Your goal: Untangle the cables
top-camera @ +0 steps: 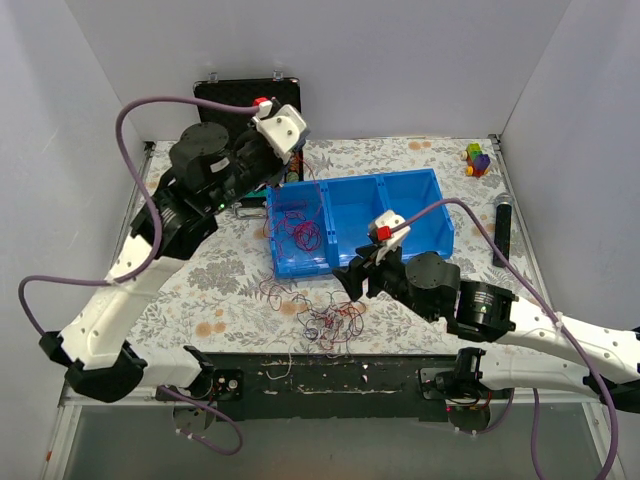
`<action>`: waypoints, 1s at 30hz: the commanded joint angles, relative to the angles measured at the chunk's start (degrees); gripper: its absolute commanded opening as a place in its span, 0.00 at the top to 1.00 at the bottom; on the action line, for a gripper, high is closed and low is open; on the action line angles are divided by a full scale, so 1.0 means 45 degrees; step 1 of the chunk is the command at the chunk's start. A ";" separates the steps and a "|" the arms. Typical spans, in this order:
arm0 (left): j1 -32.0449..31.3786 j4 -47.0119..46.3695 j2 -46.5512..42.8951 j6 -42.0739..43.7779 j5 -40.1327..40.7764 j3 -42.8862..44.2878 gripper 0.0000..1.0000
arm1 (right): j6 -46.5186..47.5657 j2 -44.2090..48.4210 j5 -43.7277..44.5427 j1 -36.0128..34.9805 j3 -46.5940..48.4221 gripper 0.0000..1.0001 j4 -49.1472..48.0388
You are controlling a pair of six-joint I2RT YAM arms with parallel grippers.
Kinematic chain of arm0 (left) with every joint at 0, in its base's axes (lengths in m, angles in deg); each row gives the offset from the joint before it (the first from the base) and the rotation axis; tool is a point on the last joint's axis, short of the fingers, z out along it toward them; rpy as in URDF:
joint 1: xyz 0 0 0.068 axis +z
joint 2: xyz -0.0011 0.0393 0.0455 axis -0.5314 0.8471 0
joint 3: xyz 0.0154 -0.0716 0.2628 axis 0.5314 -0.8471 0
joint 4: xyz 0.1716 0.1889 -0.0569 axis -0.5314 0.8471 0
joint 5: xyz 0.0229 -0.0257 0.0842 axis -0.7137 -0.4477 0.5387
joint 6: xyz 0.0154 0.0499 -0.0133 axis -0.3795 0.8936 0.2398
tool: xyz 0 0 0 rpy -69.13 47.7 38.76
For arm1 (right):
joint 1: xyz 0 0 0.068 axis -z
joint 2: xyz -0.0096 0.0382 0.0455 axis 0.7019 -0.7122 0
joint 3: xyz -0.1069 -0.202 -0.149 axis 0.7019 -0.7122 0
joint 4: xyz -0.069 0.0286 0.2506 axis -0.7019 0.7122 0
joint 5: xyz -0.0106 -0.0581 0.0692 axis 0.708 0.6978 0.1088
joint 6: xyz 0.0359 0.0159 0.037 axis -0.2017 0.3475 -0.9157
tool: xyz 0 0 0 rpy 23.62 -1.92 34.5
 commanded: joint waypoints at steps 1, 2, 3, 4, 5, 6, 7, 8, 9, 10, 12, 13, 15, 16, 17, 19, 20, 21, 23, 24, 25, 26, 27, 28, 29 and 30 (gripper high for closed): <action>0.0294 -0.1277 0.0556 -0.1120 0.1170 -0.0261 1.00 | -0.0353 0.0441 0.0898 -0.0050 0.0299 0.28 -0.0088; 0.0333 -0.1883 0.0459 -0.1160 0.1151 -0.0730 1.00 | -0.0566 0.0441 0.1093 -0.0050 0.0338 0.28 0.0088; 0.0372 -0.2411 0.0322 -0.1160 0.1131 -0.1276 1.00 | -0.0742 0.0402 0.1211 -0.0050 0.0377 0.28 0.0264; 0.0392 -0.2745 0.0321 -0.1141 0.1073 -0.1629 1.00 | -0.0860 0.0441 0.1270 -0.0050 0.0339 0.28 0.0381; 0.0431 -0.2883 0.0418 -0.1160 0.1014 -0.1768 1.00 | -0.0977 0.0480 0.1252 -0.0050 0.0281 0.28 0.0421; 0.0509 -0.2962 0.0515 -0.1218 0.1014 -0.1847 1.00 | -0.1056 0.0557 0.1310 -0.0050 0.0203 0.29 0.0422; 0.0606 -0.3060 0.0593 -0.1296 0.0994 -0.1925 1.00 | -0.1134 0.0635 0.1349 -0.0069 0.0086 0.29 0.0422; 0.0743 -0.3215 0.0633 -0.1316 0.0936 -0.2119 1.00 | -0.1193 0.0772 0.1369 -0.0050 -0.0050 0.29 0.0402; 0.0802 -0.3449 0.0633 -0.1259 0.0955 -0.2392 1.00 | -0.1213 0.0966 0.1369 -0.0050 -0.0187 0.29 0.0344; 0.0861 -0.3722 0.0614 -0.1142 0.1071 -0.2743 1.00 | -0.1213 0.1084 0.1388 -0.0050 -0.0324 0.29 0.0305; 0.1055 -0.4676 0.0594 -0.0830 0.1267 -0.3097 1.00 | -0.1213 0.1280 0.1330 -0.0050 -0.0481 0.29 0.0246; 0.1211 -0.4933 0.0691 -0.0790 0.1248 -0.2904 1.00 | -0.1213 0.1358 0.1330 -0.0050 -0.0520 0.29 0.0265; 0.1563 -0.4762 0.1100 -0.0945 0.0918 -0.1581 1.00 | -0.1213 0.1398 0.1310 -0.0050 -0.0579 0.29 0.0382; 0.1584 -0.4702 0.1295 -0.0772 0.0839 -0.0820 1.00 | -0.1213 0.1417 0.1329 -0.0050 -0.0618 0.29 0.0421; 0.1584 -0.4817 0.1375 -0.0422 0.0297 -0.0329 1.00 | -0.1232 0.1456 0.1349 -0.0050 -0.0715 0.29 0.0441; 0.1584 -0.5517 0.1240 0.0282 -0.0117 0.0123 1.00 | -0.1291 0.1593 0.1349 -0.0050 -0.0871 0.29 0.0364; 0.1584 -0.5695 0.1161 0.0652 -0.0332 0.0318 1.00 | -0.1291 0.1671 0.1330 -0.0050 -0.0949 0.29 0.0324; 0.1584 -0.5794 0.1141 0.1217 -0.0547 0.0552 1.00 | -0.1291 0.1729 0.1349 -0.0050 -0.1008 0.29 0.0305; 0.1584 -0.6028 0.1063 0.1727 -0.0821 0.0846 1.00 | -0.1311 0.1808 0.1369 -0.0050 -0.1106 0.29 0.0285; 0.1584 -0.6087 0.1063 0.1885 -0.0938 0.1022 1.00 | -0.1311 0.1847 0.1369 -0.0050 -0.1145 0.29 0.0285; 0.1584 -0.6049 0.1140 0.1906 -0.1094 0.1217 1.00 | -0.1330 0.1847 0.1388 -0.0050 -0.1223 0.29 0.0266; 0.1584 -0.6029 0.1218 0.1809 -0.1347 0.1470 1.00 | -0.1349 0.1905 0.1388 -0.0050 -0.1320 0.29 0.0207; 0.1584 -0.6049 0.1239 0.1731 -0.1640 0.1608 1.00 | -0.1350 0.1906 0.1388 -0.0050 -0.1399 0.29 0.0149; 0.1584 -0.6107 0.1297 0.1653 -0.1855 0.1687 1.00 | -0.1388 0.1925 0.1388 -0.0050 -0.1477 0.29 0.0090; 0.1584 -0.6127 0.1375 0.1613 -0.2012 0.1726 1.00 | -0.1427 0.1925 0.1388 -0.0050 -0.1536 0.30 0.0032; 0.1584 -0.6204 0.1472 0.1613 -0.1994 0.1746 1.00 | -0.1466 0.1925 0.1369 -0.0050 -0.1614 0.30 -0.0066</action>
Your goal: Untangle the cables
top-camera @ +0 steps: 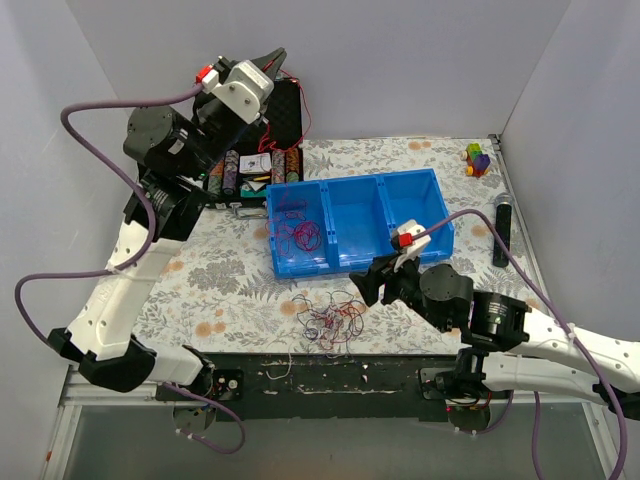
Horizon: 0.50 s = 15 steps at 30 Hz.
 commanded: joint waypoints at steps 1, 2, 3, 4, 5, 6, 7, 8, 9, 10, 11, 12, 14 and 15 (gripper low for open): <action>0.0000 -0.0332 0.0253 0.0321 -0.0819 0.0371 1.00 | -0.0223 0.0177 0.0223 -0.0069 -0.0327 0.31 -0.0775; 0.0000 -0.0469 0.0313 0.0399 -0.0760 0.0372 1.00 | -0.0282 0.0158 0.0203 -0.0050 -0.0405 0.31 -0.0853; 0.0000 -0.0644 0.0391 0.0419 -0.0528 0.0372 1.00 | -0.0302 0.0177 0.0164 -0.0050 -0.0464 0.31 -0.0893; 0.0000 -0.0762 0.0469 0.0438 -0.0467 0.0391 1.00 | -0.0321 0.0196 0.0125 -0.0050 -0.0503 0.31 -0.0951; 0.0000 -0.0802 0.0566 0.0535 -0.0428 0.0353 1.00 | -0.0341 0.0177 0.0067 -0.0050 -0.0561 0.31 -0.0971; 0.0000 -0.0860 0.0606 0.0613 -0.0350 0.0275 1.00 | -0.0321 0.0158 0.0066 -0.0050 -0.0581 0.31 -0.0991; 0.0000 -0.0899 0.0684 0.0711 -0.0330 0.0100 1.00 | -0.0302 0.0196 0.0047 -0.0050 -0.0601 0.31 -0.1030; 0.0000 -0.0977 0.0704 0.0867 -0.0311 -0.0018 1.00 | -0.0282 0.0177 0.0046 -0.0050 -0.0659 0.31 -0.1069; 0.0000 -0.1074 0.0781 0.0926 -0.0214 -0.0174 1.00 | -0.0282 0.0216 0.0046 -0.0050 -0.0660 0.31 -0.1088; 0.0020 -0.1075 0.0840 0.0907 -0.0097 -0.0253 1.00 | -0.0282 0.0235 0.0027 -0.0050 -0.0698 0.31 -0.1147; 0.0001 -0.1075 0.0918 0.0869 -0.0018 -0.0292 1.00 | -0.0263 0.0255 0.0008 -0.0050 -0.0737 0.31 -0.1186; 0.0000 -0.1462 0.1093 0.0849 0.0098 -0.0312 1.00 | -0.0263 0.0294 0.0007 -0.0050 -0.0776 0.31 -0.1225; 0.0000 -0.1447 0.1250 0.0848 0.0197 -0.0312 1.00 | -0.0244 0.0391 -0.0012 -0.0050 -0.0855 0.32 -0.1264; 0.0000 -0.1485 0.1347 0.0887 0.0197 -0.0331 1.00 | -0.0243 0.0450 -0.0012 -0.0050 -0.0913 0.32 -0.1303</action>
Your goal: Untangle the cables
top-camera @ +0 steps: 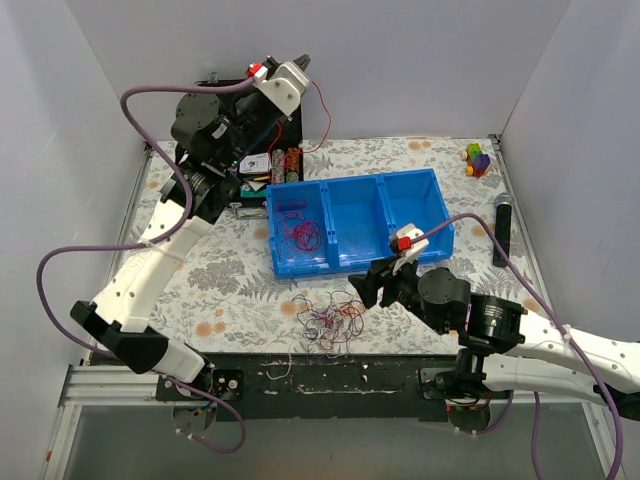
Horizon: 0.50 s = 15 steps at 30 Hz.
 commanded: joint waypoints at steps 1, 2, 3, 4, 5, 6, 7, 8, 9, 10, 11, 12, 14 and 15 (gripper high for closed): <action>0.0000 -0.0587 0.0178 0.0203 0.0382 -0.0166 1.00 | -0.0044 0.0392 0.0041 -0.0050 -0.0291 0.32 -0.0798; 0.0000 -0.0684 0.0275 0.0203 0.0421 -0.0167 1.00 | -0.0024 0.0470 0.0041 -0.0050 -0.0350 0.32 -0.0837; 0.0000 -0.0801 0.0334 0.0261 0.0460 -0.0186 1.00 | -0.0005 0.0529 0.0041 -0.0050 -0.0390 0.32 -0.0837; 0.0000 -0.0880 0.0450 0.0300 0.0537 -0.0167 1.00 | 0.0034 0.0549 0.0041 -0.0050 -0.0409 0.32 -0.0837; 0.0000 -0.0900 0.0548 0.0358 0.0615 -0.0109 1.00 | 0.0092 0.0607 0.0041 -0.0050 -0.0410 0.32 -0.0779; 0.0000 -0.0919 0.0627 0.0378 0.0694 -0.0089 1.00 | 0.0112 0.0646 0.0061 -0.0050 -0.0371 0.32 -0.0721; 0.0000 -0.0997 0.0627 0.0398 0.0830 -0.0301 1.00 | 0.0112 0.0685 0.0099 -0.0050 -0.0351 0.32 -0.0662; 0.0000 -0.1056 0.0569 0.0475 0.0908 -0.0671 1.00 | 0.0151 0.0743 0.0119 -0.0050 -0.0351 0.32 -0.0642; 0.0000 -0.1172 0.0491 0.0554 0.0967 -0.1158 1.00 | 0.0171 0.0841 0.0139 -0.0050 -0.0370 0.32 -0.0642; 0.0000 -0.1367 0.0336 0.0612 0.1045 -0.1781 1.00 | 0.0190 0.0880 0.0158 -0.0050 -0.0409 0.32 -0.0662; 0.0000 -0.1465 0.0180 0.0594 0.1065 -0.2348 1.00 | 0.0191 0.0958 0.0178 -0.0050 -0.0448 0.32 -0.0700; 0.0000 -0.1524 0.0004 0.0632 0.1046 -0.3050 1.00 | 0.0191 0.1036 0.0178 -0.0050 -0.0449 0.32 -0.0701; 0.0000 -0.1681 -0.0172 0.0730 0.1202 -0.4205 1.00 | 0.0191 0.1095 0.0100 -0.0050 -0.0429 0.32 -0.0643; 0.0020 -0.1701 -0.0193 0.0730 0.1299 -0.4693 1.00 | 0.0152 0.1096 0.0080 -0.0050 -0.0410 0.32 -0.0604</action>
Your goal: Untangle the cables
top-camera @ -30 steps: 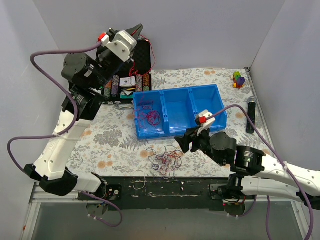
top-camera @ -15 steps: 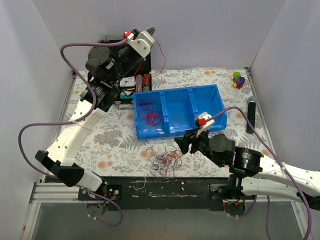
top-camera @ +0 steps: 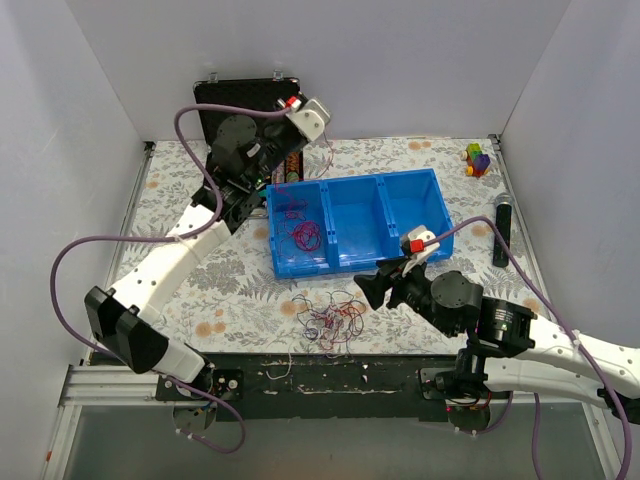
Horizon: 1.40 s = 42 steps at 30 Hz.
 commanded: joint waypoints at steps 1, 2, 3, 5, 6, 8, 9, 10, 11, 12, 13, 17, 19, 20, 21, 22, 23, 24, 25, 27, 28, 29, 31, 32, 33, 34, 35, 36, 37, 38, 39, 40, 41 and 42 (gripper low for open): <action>0.0020 -0.0205 -0.0470 0.0303 0.0547 -0.2000 1.00 | -0.0013 0.0265 0.0061 -0.0050 0.0018 0.32 -0.0453; 0.0039 -0.0205 -0.0509 0.0284 0.0586 -0.2352 1.00 | -0.0033 0.0285 0.0022 -0.0050 -0.0001 0.32 -0.0433; 0.0039 -0.0205 -0.0528 0.0322 0.0586 -0.2684 1.00 | -0.0072 0.0304 0.0022 -0.0050 -0.0002 0.32 -0.0433; 0.0039 -0.0127 -0.0587 0.0206 0.0606 -0.3154 1.00 | -0.0150 0.0343 -0.0017 -0.0050 -0.0060 0.32 -0.0491; 0.0039 -0.0011 -0.0626 0.0167 0.0567 -0.3311 1.00 | -0.0170 0.0343 -0.0017 -0.0050 -0.0080 0.32 -0.0511; 0.0039 -0.0048 -0.0704 -0.0028 0.0664 -0.3682 1.00 | -0.0190 0.0324 -0.0037 -0.0050 -0.0099 0.32 -0.0569; 0.0039 -0.0048 -0.0724 -0.0222 0.0780 -0.3780 1.00 | -0.0209 0.0266 -0.0076 -0.0050 -0.0099 0.32 -0.0570; 0.0039 0.0010 -0.0724 -0.0398 0.0917 -0.3917 1.00 | -0.0209 0.0246 -0.0076 -0.0050 -0.0099 0.32 -0.0570; 0.0039 0.0145 -0.0743 -0.0555 0.1034 -0.4015 1.00 | -0.0190 0.0188 -0.0057 -0.0050 -0.0080 0.32 -0.0570; 0.0039 0.0243 -0.0763 -0.0788 0.1113 -0.4170 1.00 | -0.0190 0.0148 -0.0076 -0.0050 -0.0060 0.32 -0.0570; 0.0039 0.0360 -0.0782 -0.1081 0.1152 -0.4307 1.00 | -0.0170 0.0090 -0.0076 -0.0050 -0.0022 0.32 -0.0570; 0.0117 0.1063 -0.0821 -0.2798 0.1466 -0.4737 1.00 | -0.0112 -0.0047 -0.0076 -0.0050 0.0135 0.32 -0.0570; 0.0254 0.1240 -0.0841 -0.3638 0.1348 -0.4913 1.00 | -0.0112 -0.0145 -0.0115 -0.0050 0.0213 0.32 -0.0511; 0.0293 0.1241 -0.0841 -0.3971 0.0961 -0.5030 1.00 | -0.0112 -0.0145 -0.0096 -0.0050 0.0233 0.33 -0.0492; 0.0332 0.1241 -0.0860 -0.4226 0.0977 -0.5186 1.00 | -0.0131 -0.0145 -0.0096 -0.0050 0.0252 0.33 -0.0453; 0.0352 0.1183 -0.0899 -0.4441 0.0919 -0.5323 1.00 | -0.0150 -0.0164 -0.0115 -0.0050 0.0252 0.33 -0.0394; 0.0391 0.1105 -0.0900 -0.4578 0.0860 -0.5421 1.00 | -0.0151 -0.0164 -0.0115 -0.0050 0.0252 0.33 -0.0355; 0.0430 0.1085 -0.0842 -0.4793 0.0821 -0.5441 1.00 | -0.0189 -0.0126 -0.0134 -0.0050 0.0252 0.33 -0.0316; 0.0488 0.1181 -0.0725 -0.4988 0.0801 -0.5383 1.00 | -0.0228 -0.0106 -0.0135 -0.0050 0.0252 0.33 -0.0258; 0.0586 0.1241 -0.0433 -0.5301 0.0840 -0.5208 1.00 | -0.0306 -0.0028 -0.0096 -0.0050 0.0213 0.33 -0.0199; 0.0625 0.1627 -0.0334 -0.5322 0.0917 -0.5149 1.00 | -0.0326 0.0011 -0.0076 -0.0050 0.0155 0.33 -0.0198; 0.0645 0.1650 -0.0236 -0.5090 0.0957 -0.5245 1.00 | -0.0384 0.0050 -0.0057 -0.0069 0.0097 0.33 -0.0198; 0.0626 0.1457 -0.0274 -0.4194 0.0764 -0.5692 1.00 | -0.0443 0.0186 -0.0076 -0.0050 -0.0020 0.33 -0.0237; 0.0625 0.1397 -0.0410 -0.3687 0.0704 -0.6043 1.00 | -0.0444 0.0206 -0.0095 -0.0069 -0.0060 0.33 -0.0237; 0.0625 0.0643 -0.0566 -0.3275 0.0897 -0.6453 1.00 | -0.0444 0.0207 -0.0096 -0.0050 -0.0080 0.33 -0.0237; 0.0625 0.0345 -0.0606 -0.2672 0.1073 -0.6940 1.00 | -0.0444 0.0207 -0.0096 -0.0050 -0.0080 0.34 -0.0199; 0.0625 0.0187 -0.0645 -0.2047 0.1132 -0.7235 1.00 | -0.0444 0.0149 -0.0076 -0.0050 -0.0060 0.33 -0.0121; 0.0625 0.0012 -0.0704 -0.1673 0.1152 -0.7490 1.00 | -0.0424 0.0090 -0.0076 -0.0050 -0.0022 0.33 -0.0082; 0.0625 -0.0106 -0.0704 -0.1380 0.1578 -0.7647 1.00 | -0.0424 0.0051 -0.0076 -0.0050 0.0037 0.33 -0.0023; 0.0625 -0.0184 -0.0646 -0.1164 0.1679 -0.7765 1.00 | -0.0424 0.0012 -0.0057 -0.0050 0.0076 0.34 0.0035; 0.0625 -0.0166 -0.0588 -0.1085 0.1757 -0.7766 1.00 | -0.0424 -0.0027 -0.0037 -0.0050 0.0115 0.33 0.0094; 0.0625 -0.0127 -0.0510 -0.1045 0.1739 -0.7727 1.00 | -0.0443 -0.0028 -0.0018 -0.0050 0.0135 0.33 0.0095; 0.0625 -0.0107 -0.0412 -0.1045 0.1681 -0.7688 1.00 | -0.0463 -0.0008 0.0002 -0.0050 0.0135 0.33 0.0095; 0.0625 -0.0126 -0.0295 -0.1045 0.1622 -0.7610 1.00 | -0.0502 0.0030 0.0021 -0.0050 0.0116 0.34 0.0075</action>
